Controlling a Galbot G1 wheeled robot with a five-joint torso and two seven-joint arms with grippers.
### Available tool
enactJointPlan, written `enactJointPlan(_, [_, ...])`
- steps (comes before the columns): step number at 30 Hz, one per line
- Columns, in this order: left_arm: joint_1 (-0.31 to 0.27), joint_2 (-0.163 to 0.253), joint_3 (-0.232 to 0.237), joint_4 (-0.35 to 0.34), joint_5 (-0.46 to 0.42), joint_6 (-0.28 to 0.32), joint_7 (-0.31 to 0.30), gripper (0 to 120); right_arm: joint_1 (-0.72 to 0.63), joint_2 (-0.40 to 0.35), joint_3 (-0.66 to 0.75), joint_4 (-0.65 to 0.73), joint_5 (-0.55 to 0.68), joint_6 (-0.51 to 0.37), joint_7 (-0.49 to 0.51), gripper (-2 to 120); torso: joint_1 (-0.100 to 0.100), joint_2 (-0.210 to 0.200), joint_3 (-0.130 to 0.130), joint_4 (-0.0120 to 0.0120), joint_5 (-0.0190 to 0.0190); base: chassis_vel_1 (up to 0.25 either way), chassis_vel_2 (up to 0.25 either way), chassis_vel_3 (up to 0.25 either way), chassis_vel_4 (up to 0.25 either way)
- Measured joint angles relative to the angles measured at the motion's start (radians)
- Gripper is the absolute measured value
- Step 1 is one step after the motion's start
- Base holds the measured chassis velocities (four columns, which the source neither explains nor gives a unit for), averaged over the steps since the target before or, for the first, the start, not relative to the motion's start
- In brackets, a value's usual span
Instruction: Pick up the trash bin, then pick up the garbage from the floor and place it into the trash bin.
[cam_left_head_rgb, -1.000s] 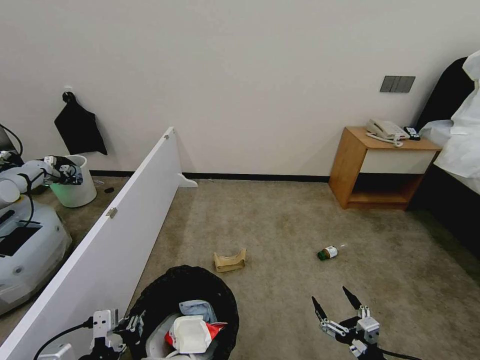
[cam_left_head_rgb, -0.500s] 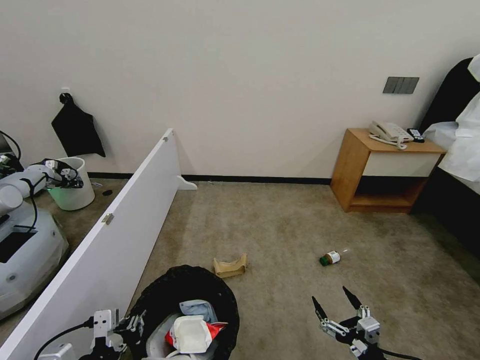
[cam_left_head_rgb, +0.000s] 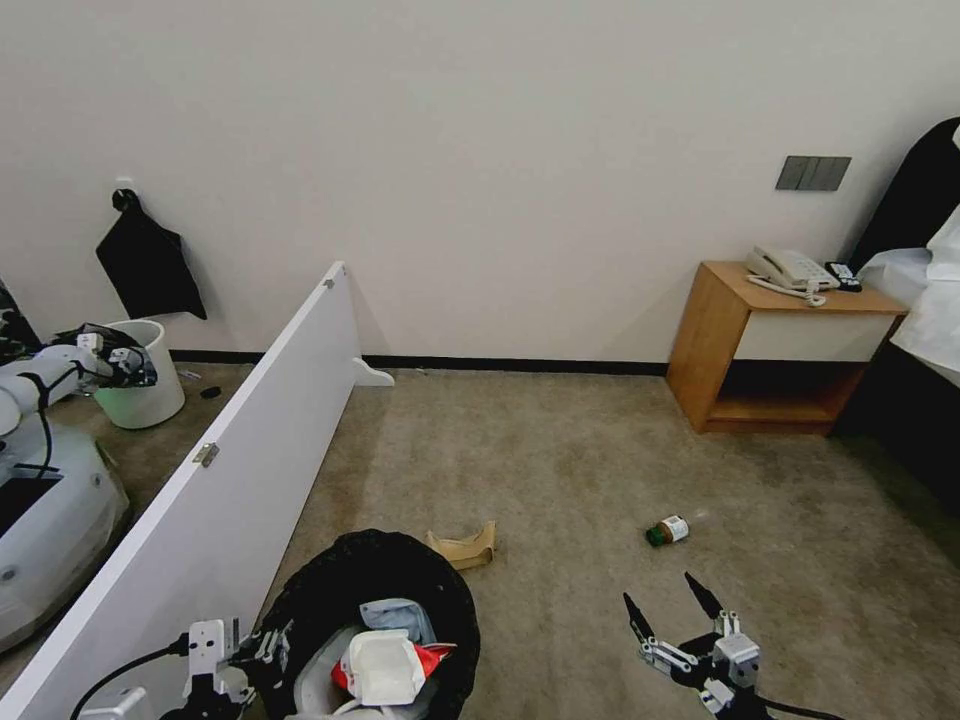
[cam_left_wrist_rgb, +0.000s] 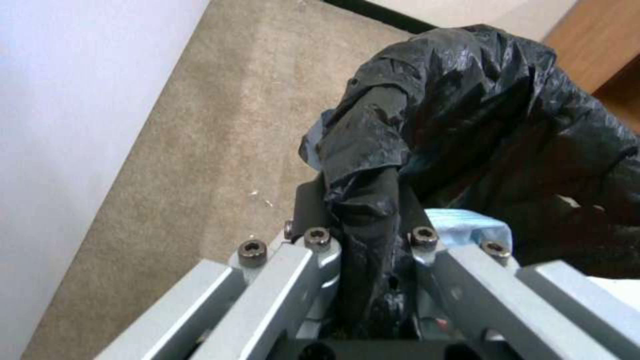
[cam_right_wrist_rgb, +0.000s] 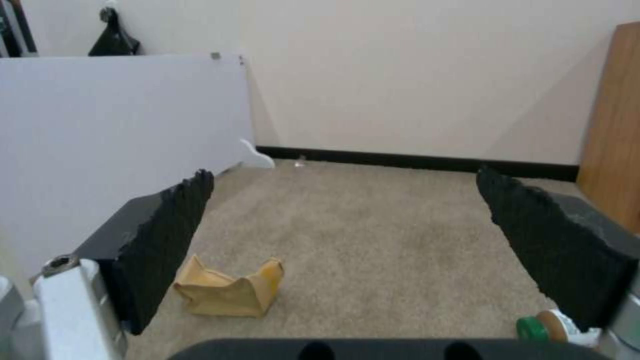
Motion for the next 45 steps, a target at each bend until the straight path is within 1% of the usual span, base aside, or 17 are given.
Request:
enactJointPlan(7, [-0.001,0.000,0.008,-0.002,0.002,0.003,-0.004,4,0.001,0.000,0.001,0.000,0.000,0.000,0.000,100,0.000,0.000,0.000,-0.0001,0.0000,0.000,0.000,0.000,0.000])
enactJointPlan(24, [0.005,-0.001,0.009,-0.003,0.026,-0.023,0.001,4,0.002,0.003,0.002,-0.004,-0.001,0.000,0.002,100,0.000,0.000,0.000,0.0000,-0.0001,0.000,0.000,0.000,0.000])
enactJointPlan(45, [0.007,-0.003,0.009,-0.002,0.030,-0.029,0.007,4,-0.001,0.007,0.004,-0.002,-0.002,-0.001,0.002,100,0.000,0.000,0.000,0.0000,0.0000,0.000,0.000,0.000,0.000])
